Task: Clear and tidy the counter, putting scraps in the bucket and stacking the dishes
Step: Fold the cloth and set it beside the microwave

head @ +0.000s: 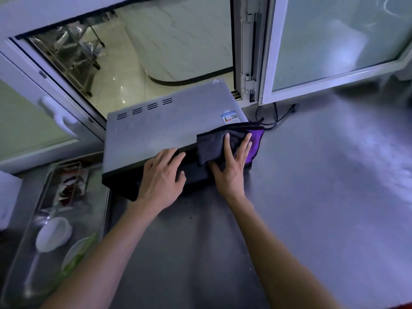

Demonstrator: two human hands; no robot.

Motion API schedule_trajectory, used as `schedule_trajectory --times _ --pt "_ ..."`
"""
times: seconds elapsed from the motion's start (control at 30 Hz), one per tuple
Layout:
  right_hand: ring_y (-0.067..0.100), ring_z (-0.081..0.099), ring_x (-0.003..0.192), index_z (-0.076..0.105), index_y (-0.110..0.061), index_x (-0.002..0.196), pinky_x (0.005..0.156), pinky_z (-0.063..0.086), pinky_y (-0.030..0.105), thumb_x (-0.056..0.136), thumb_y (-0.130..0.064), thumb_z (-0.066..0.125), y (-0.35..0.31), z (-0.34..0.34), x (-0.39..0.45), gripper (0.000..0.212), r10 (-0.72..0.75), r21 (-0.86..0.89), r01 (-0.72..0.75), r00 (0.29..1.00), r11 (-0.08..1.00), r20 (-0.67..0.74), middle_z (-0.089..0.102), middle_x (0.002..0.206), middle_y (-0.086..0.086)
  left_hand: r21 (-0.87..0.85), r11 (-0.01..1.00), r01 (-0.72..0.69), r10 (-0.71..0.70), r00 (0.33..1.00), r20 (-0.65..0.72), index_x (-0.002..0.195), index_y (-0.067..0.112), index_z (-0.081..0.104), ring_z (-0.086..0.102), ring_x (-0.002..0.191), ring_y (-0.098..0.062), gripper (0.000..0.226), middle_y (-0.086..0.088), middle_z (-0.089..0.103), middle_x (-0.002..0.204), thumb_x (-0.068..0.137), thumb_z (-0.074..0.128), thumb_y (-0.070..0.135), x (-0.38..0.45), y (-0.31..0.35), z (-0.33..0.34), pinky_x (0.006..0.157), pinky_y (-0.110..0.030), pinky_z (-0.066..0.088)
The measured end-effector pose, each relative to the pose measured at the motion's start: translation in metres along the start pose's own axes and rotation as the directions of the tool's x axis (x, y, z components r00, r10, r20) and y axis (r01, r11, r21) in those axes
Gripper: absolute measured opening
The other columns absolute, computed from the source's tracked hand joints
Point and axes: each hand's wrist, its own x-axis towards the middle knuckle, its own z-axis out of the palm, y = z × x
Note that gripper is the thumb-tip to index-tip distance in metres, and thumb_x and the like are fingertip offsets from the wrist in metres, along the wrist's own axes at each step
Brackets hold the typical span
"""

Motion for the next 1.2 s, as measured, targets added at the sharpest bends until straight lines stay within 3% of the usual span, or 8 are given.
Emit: schedule_trajectory --times 0.1,0.2,0.27,0.47,0.63,0.83,1.03,1.2 --pt "0.033 -0.021 0.151 0.018 -0.024 0.159 0.117 -0.014 0.018 0.086 -0.028 0.076 -0.010 0.021 -0.005 0.094 0.057 0.048 -0.054 0.997 0.997 -0.051 -0.023 0.163 0.016 0.000 1.000 -0.008 0.008 1.000 0.001 0.137 0.016 0.054 0.042 0.133 -0.025 0.051 -0.003 0.047 0.145 0.088 0.061 0.026 -0.007 -0.021 0.000 0.102 -0.047 0.041" --pt "0.028 -0.024 0.150 0.013 -0.022 0.160 0.124 -0.001 0.043 0.089 -0.035 0.073 -0.021 0.049 -0.018 0.094 0.115 0.093 -0.109 0.991 0.990 -0.063 -0.025 0.162 0.017 -0.004 0.999 -0.039 0.039 0.999 0.006 0.137 0.017 0.053 0.042 0.134 -0.024 0.052 -0.002 0.046 0.146 0.087 0.061 0.026 -0.018 -0.046 0.000 0.102 -0.047 0.042" --pt "0.027 -0.023 0.151 0.009 -0.022 0.160 0.123 0.003 0.049 0.091 -0.035 0.070 -0.031 0.072 -0.031 0.094 0.146 0.129 -0.137 0.987 0.982 -0.064 -0.026 0.162 0.017 -0.015 0.998 -0.062 0.062 0.998 0.013 0.138 0.017 0.052 0.042 0.134 -0.024 0.052 -0.001 0.046 0.146 0.087 0.061 0.026 -0.027 -0.069 -0.001 0.103 -0.047 0.041" --pt "0.008 -0.030 0.146 -0.005 -0.027 0.159 0.118 -0.004 0.032 0.094 -0.032 0.065 -0.065 0.145 -0.068 0.096 0.281 0.250 -0.256 0.957 0.934 -0.072 -0.028 0.163 0.007 -0.136 0.981 -0.135 0.129 0.990 -0.056 0.135 0.013 0.058 0.048 0.130 -0.023 0.044 -0.002 0.053 0.142 0.098 0.043 0.032 -0.052 -0.138 -0.007 0.105 -0.045 0.041" --pt "0.018 -0.025 0.150 -0.006 -0.023 0.159 0.123 -0.001 0.038 0.095 -0.035 0.064 -0.092 0.202 -0.104 0.095 0.336 0.308 -0.312 0.941 0.899 -0.028 -0.028 0.163 0.007 -0.204 0.963 -0.174 0.172 0.985 -0.029 0.138 0.010 0.056 0.043 0.135 -0.021 0.049 -0.003 0.051 0.144 0.103 0.033 0.037 -0.066 -0.184 -0.010 0.110 -0.045 0.037" --pt "0.014 -0.024 0.151 -0.007 -0.022 0.159 0.122 0.001 0.034 0.096 -0.043 0.060 -0.124 0.249 -0.138 0.095 0.413 0.378 -0.396 0.910 0.837 0.040 -0.030 0.162 0.003 -0.169 0.956 -0.242 0.246 0.969 0.002 0.140 0.009 0.052 0.041 0.137 -0.022 0.049 -0.006 0.048 0.147 0.102 0.037 0.036 -0.072 -0.205 -0.010 0.109 -0.047 0.039" --pt "0.021 -0.022 0.152 -0.010 -0.019 0.158 0.124 0.007 0.052 0.100 -0.033 0.056 -0.143 0.263 -0.143 0.089 0.438 0.394 -0.418 0.898 0.818 0.044 -0.030 0.161 0.011 -0.117 0.958 -0.263 0.261 0.965 -0.028 0.137 0.010 0.054 0.043 0.133 -0.020 0.046 -0.004 0.051 0.142 0.102 0.039 0.036 -0.065 -0.198 -0.008 0.107 -0.041 0.038" --pt "0.015 -0.026 0.150 -0.015 -0.024 0.157 0.125 0.003 0.046 0.100 -0.038 0.055 -0.136 0.255 -0.137 0.092 0.436 0.438 -0.422 0.897 0.793 0.075 -0.037 0.159 0.004 -0.098 0.955 -0.279 0.281 0.960 0.005 0.139 0.011 0.052 0.041 0.136 -0.020 0.049 -0.004 0.049 0.145 0.101 0.036 0.039 -0.046 -0.178 -0.009 0.110 -0.044 0.036"
